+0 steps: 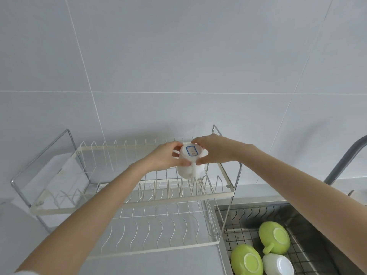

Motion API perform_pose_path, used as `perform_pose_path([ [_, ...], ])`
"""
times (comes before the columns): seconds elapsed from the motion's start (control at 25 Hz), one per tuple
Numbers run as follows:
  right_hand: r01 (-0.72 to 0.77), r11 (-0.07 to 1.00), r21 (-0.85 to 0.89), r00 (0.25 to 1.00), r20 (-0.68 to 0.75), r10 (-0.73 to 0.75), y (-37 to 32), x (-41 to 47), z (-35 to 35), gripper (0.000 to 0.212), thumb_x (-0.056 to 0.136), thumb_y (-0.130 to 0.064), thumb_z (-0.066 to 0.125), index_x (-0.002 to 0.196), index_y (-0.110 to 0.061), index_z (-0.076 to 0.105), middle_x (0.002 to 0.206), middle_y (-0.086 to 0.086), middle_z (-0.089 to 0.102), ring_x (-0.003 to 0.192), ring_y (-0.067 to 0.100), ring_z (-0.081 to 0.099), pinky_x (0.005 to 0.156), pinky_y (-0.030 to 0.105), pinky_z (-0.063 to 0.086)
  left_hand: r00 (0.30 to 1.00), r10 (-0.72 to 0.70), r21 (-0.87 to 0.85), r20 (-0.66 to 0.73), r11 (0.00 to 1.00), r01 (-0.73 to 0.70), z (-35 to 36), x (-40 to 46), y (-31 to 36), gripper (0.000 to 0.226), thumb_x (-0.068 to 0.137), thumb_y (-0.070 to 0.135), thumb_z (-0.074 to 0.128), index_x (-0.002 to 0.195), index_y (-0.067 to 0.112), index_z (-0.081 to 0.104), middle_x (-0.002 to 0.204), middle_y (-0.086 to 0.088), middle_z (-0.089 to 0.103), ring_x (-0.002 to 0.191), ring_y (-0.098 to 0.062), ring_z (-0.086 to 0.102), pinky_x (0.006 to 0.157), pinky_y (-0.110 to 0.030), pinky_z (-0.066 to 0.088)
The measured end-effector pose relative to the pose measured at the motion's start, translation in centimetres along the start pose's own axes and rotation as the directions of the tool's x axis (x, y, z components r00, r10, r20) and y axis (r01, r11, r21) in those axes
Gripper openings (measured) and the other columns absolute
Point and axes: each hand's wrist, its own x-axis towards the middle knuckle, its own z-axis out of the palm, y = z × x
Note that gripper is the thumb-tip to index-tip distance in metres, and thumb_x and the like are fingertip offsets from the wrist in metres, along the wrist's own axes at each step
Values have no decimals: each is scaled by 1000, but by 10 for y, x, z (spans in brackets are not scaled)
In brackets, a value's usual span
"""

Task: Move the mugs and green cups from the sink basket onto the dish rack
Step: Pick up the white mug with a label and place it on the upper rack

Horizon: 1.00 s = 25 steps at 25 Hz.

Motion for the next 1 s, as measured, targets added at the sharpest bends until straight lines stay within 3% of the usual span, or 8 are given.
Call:
perform_pose_path([
  [0.24,-11,977,-212,1000,-18,8,0,2,9,51,79,-45,59,122,-19,48,112,8,62,101,28,58,75,32,40,998,-29,18,51,999,28,7,2,-7,50,70,26,75,114,15,53,119,-3,59,98,-17,60,89,-28,47],
  [0.56,10,972,-236,1000,31,-3,-1,2,6,50,79,-46,59,120,-20,49,110,6,62,95,25,56,72,32,39,995,-64,69,77,996,58,8,-2,-4,53,74,27,71,121,16,49,126,-3,56,100,-16,58,89,-26,44],
  [0.68,8,971,-238,999,40,1,-3,-3,2,58,79,-46,60,126,-16,43,121,6,58,110,26,53,81,35,43,994,-60,169,88,985,45,4,-6,3,61,76,29,69,129,17,42,132,-3,52,115,-19,53,91,-24,38],
  [0.8,6,972,-234,1000,-7,-8,-3,-18,-9,69,84,-45,55,140,-16,27,138,4,46,125,26,45,95,40,41,1000,8,306,7,952,-10,-6,-15,20,60,83,34,60,134,16,35,140,-3,46,127,-20,44,99,-27,33],
  [1.0,16,983,-185,981,-187,-51,-2,-62,-23,72,86,-41,53,143,-14,18,143,7,40,130,28,38,104,35,32,965,210,622,-155,780,-69,-10,-42,68,55,87,37,48,137,18,31,146,-1,38,132,-21,37,105,-35,31],
])
